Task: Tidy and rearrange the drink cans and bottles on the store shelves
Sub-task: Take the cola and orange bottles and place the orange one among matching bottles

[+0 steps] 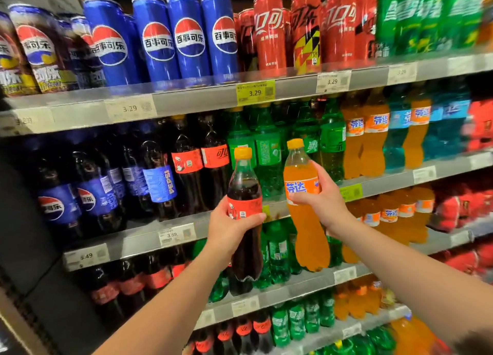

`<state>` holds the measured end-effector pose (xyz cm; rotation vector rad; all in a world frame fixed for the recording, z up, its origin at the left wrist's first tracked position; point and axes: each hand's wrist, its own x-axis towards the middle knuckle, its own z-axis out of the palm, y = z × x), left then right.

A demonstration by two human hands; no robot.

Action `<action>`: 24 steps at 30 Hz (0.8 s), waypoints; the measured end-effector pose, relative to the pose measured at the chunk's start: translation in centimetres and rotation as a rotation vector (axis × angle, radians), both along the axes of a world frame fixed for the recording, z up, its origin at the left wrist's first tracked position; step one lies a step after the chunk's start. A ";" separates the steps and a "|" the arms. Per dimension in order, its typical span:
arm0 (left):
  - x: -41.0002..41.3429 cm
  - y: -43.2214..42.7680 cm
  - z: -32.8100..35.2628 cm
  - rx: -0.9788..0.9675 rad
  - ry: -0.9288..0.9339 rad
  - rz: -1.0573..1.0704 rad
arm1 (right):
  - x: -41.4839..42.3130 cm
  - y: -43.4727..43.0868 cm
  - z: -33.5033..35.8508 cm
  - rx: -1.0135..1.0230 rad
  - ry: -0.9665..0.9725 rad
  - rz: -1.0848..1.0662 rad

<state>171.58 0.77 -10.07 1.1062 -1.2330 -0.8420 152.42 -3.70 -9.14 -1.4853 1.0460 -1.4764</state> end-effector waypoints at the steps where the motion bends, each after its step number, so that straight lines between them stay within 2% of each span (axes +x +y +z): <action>1: -0.5 -0.1 -0.1 0.001 -0.004 -0.020 | -0.6 0.3 -0.2 0.003 -0.001 -0.021; 13: -10.6 -2.2 -1.2 0.021 -0.021 -0.218 | -10.3 2.5 -1.1 0.029 0.037 -0.220; 24: -21.2 -5.4 0.0 -0.012 0.059 -0.164 | -20.8 -0.3 0.1 0.051 0.142 -0.260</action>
